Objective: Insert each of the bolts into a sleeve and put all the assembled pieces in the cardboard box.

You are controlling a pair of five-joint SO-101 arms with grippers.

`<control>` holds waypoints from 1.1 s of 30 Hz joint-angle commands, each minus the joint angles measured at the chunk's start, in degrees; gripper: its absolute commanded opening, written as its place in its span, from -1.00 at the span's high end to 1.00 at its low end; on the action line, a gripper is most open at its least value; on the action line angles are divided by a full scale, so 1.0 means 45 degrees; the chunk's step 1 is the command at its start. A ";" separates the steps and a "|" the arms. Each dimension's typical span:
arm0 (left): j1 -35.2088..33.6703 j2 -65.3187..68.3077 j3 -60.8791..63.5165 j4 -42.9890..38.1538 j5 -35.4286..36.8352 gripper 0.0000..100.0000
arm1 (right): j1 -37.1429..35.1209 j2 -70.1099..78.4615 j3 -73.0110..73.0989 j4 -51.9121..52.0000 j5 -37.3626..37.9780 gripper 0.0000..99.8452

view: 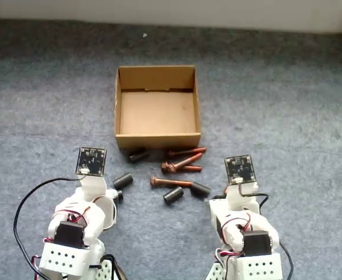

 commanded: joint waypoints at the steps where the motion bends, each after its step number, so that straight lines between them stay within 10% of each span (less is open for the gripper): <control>1: 0.0225 -0.0107 0.0322 0.0078 -0.0039 0.99 | 0.0635 -0.0049 -0.0596 0.0107 0.0176 0.99; 8: 0.0283 -0.0107 0.0322 0.0078 -0.0098 0.99 | 0.1377 -0.0049 -0.2393 -0.0244 0.3048 0.89; 20: -0.1182 -0.0127 -0.1455 0.0899 -0.0215 0.99 | 0.1514 0.2335 -0.7277 0.0791 0.3145 0.82; 33: -0.3116 -0.0127 -0.1299 0.0860 -0.5138 0.99 | -0.0088 1.1712 -1.4408 0.3761 0.5646 0.83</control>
